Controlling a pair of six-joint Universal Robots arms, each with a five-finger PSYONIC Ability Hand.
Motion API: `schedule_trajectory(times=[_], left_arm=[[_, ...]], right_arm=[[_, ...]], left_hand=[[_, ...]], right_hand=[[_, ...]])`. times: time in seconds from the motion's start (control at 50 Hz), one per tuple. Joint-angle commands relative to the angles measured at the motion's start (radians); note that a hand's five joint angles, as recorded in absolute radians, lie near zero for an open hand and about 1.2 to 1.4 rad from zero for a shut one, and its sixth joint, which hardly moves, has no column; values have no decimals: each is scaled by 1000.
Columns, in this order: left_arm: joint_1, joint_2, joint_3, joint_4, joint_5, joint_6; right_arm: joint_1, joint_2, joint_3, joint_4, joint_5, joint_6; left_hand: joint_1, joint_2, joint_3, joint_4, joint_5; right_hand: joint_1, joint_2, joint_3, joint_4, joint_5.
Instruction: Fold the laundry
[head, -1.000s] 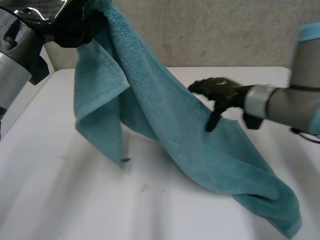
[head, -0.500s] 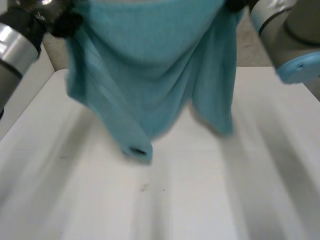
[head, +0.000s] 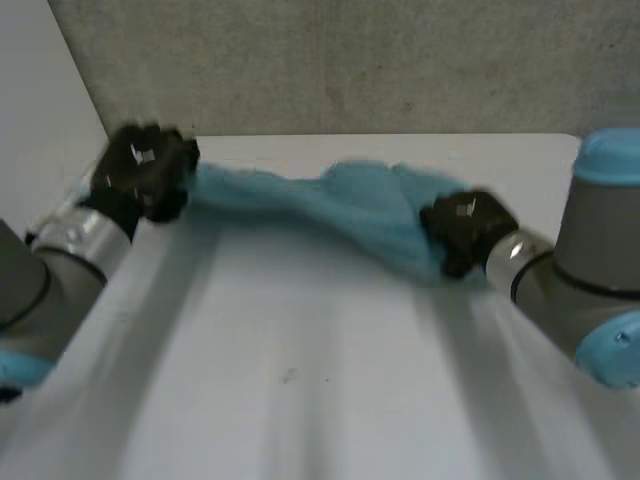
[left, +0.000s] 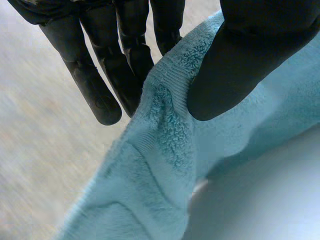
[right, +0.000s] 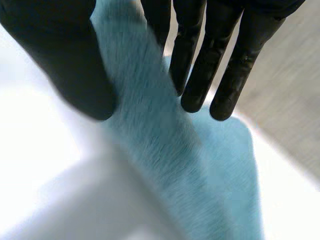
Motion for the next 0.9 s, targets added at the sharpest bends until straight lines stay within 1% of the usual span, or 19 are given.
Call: schedule_trajectory(times=[0.02,0.18,0.2,0.24,0.32,0.34,0.4,0.42,0.46,0.48,0.52,0.54,0.56,0.58,0.68,0.78,0.9], left_arm=[[6,9,-114,-7,-1,45],[15,41,-128,-10,-9,44],[20,44,-128,-10,-9,39],[29,49,-129,-13,-7,34],[38,61,-151,-18,-3,36],[41,61,-152,-18,-3,36],[49,61,-162,-18,-1,36],[51,61,-163,-18,1,36],[63,60,-169,-16,-1,36],[63,60,-169,-16,-1,36],[80,58,-168,-16,-1,36],[86,58,-166,-18,-1,36],[86,58,-166,-18,-1,36],[109,54,-156,-18,-3,36],[143,28,-130,-18,-7,36],[149,-9,-111,-18,-9,36],[150,-35,-106,-18,-10,36]], right_arm=[[-22,44,3,35,-9,15],[-88,-3,56,3,-13,49],[-101,-11,69,3,-21,55],[-116,-22,81,3,-33,55],[-168,-49,107,-1,-96,35],[-192,-49,109,4,-125,17],[-231,-48,116,15,-171,-43],[-255,-46,127,15,-200,-106],[-280,-43,139,15,-216,-175],[-301,-39,148,13,-228,-233],[-323,-37,156,13,-239,-285],[-323,-37,156,13,-239,-286],[-350,-29,167,9,-246,-334],[-357,-22,168,7,-246,-341],[-384,53,162,1,-254,-344],[-401,92,159,-10,-294,-341],[-401,119,161,-71,-306,-324]], left_hand=[[243,195,201,200,274],[243,195,201,200,274],[243,195,201,200,274],[243,195,201,200,274],[243,195,201,200,274],[243,195,201,200,274],[243,195,201,200,274],[243,195,201,200,274],[243,195,201,200,274],[243,195,201,200,274],[243,195,201,200,274],[243,195,201,200,274],[243,195,201,200,274],[243,195,201,200,274],[243,195,201,200,274],[243,195,201,200,274],[243,195,201,200,274]], right_hand=[[-9,-126,-136,-137,-148],[-117,-234,-244,-246,-256],[-161,-278,-288,-289,-300],[-162,-278,-288,-290,-301],[-156,-273,-283,-284,-295],[-147,-264,-274,-275,-286],[-144,-261,-271,-272,-283],[-144,-261,-271,-272,-283],[-147,-264,-274,-275,-286],[-147,-264,-274,-275,-286],[-147,-264,-274,-275,-286],[-147,-264,-274,-275,-286],[-141,-258,-268,-269,-280],[-135,-252,-262,-263,-274],[-123,-240,-250,-252,-262],[-56,-173,-183,-184,-195],[47,-70,-80,-82,-92]])
